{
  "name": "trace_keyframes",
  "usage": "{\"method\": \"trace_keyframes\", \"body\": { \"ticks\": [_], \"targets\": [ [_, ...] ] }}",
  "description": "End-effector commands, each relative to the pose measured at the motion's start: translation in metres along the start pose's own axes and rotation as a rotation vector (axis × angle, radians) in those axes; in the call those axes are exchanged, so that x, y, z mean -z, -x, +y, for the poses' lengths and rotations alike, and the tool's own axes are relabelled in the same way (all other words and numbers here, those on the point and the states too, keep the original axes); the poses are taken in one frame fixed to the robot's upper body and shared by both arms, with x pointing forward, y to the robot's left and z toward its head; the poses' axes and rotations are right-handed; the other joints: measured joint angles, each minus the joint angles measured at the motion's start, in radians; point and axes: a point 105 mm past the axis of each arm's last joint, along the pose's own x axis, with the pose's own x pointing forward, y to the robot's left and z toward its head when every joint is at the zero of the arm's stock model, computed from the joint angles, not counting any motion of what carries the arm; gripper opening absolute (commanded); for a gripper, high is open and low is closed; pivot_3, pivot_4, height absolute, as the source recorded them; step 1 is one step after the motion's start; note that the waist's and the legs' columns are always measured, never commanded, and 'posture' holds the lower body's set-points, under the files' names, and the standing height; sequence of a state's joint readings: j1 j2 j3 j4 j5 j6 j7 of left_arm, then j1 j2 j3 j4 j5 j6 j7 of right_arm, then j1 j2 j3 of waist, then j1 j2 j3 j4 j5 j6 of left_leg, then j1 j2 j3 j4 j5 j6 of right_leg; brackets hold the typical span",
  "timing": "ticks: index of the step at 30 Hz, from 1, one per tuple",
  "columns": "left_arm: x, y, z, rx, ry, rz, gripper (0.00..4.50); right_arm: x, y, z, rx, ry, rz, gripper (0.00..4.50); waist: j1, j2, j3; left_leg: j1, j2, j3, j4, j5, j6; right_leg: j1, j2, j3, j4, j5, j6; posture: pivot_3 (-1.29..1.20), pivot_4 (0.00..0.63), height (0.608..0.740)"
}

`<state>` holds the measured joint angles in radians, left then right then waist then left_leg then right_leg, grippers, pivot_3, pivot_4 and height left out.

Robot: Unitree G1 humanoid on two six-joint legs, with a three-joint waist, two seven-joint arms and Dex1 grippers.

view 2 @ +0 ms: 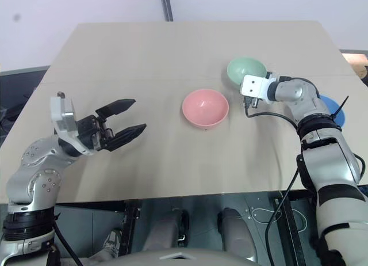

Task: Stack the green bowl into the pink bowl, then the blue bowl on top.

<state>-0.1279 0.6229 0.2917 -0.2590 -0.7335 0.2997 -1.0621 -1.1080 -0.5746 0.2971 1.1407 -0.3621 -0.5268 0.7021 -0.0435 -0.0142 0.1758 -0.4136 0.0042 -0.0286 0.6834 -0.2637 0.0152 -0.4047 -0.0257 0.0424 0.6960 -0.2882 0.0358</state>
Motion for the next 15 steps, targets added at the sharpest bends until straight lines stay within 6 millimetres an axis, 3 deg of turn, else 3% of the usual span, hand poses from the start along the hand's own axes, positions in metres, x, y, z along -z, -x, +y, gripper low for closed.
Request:
{"method": "trace_keyframes", "body": {
  "ticks": [1, 3, 11, 15],
  "targets": [
    [-0.009, 0.003, -0.004, 0.001, -0.049, -0.006, 4.5, -0.012, 0.002, -0.021, 0.075, 0.031, -0.029, 3.42, 0.0, 0.0, 0.0, 0.0, 0.0, 0.0, 0.0, 0.0, 0.0, 0.0, 0.0, 0.0, 0.0, 0.0, 0.0, 0.0, 0.15, 0.74],
    [-0.008, 0.004, -0.005, -0.005, -0.051, -0.005, 4.5, -0.011, 0.0, -0.019, 0.077, 0.024, -0.023, 4.23, 0.001, 0.0, 0.0, 0.0, 0.0, 0.0, 0.0, 0.0, 0.0, 0.0, 0.0, 0.0, 0.0, 0.0, 0.0, 0.0, 0.15, 0.74],
    [-0.008, 0.006, -0.01, -0.022, -0.051, 0.002, 4.5, 0.002, -0.008, -0.012, 0.098, -0.008, 0.055, 4.23, 0.001, 0.0, 0.0, 0.0, 0.0, 0.0, 0.0, 0.0, 0.0, 0.0, 0.0, 0.0, 0.0, 0.0, 0.0, 0.0, 0.15, 0.74],
    [-0.008, 0.008, -0.011, -0.035, -0.057, 0.009, 4.5, 0.009, -0.009, -0.011, 0.115, 0.004, 0.098, 2.51, 0.001, 0.0, 0.0, 0.0, 0.0, 0.0, 0.0, 0.0, 0.0, 0.0, 0.0, 0.0, 0.0, 0.0, 0.0, 0.0, 0.15, 0.74]
  ]
}}
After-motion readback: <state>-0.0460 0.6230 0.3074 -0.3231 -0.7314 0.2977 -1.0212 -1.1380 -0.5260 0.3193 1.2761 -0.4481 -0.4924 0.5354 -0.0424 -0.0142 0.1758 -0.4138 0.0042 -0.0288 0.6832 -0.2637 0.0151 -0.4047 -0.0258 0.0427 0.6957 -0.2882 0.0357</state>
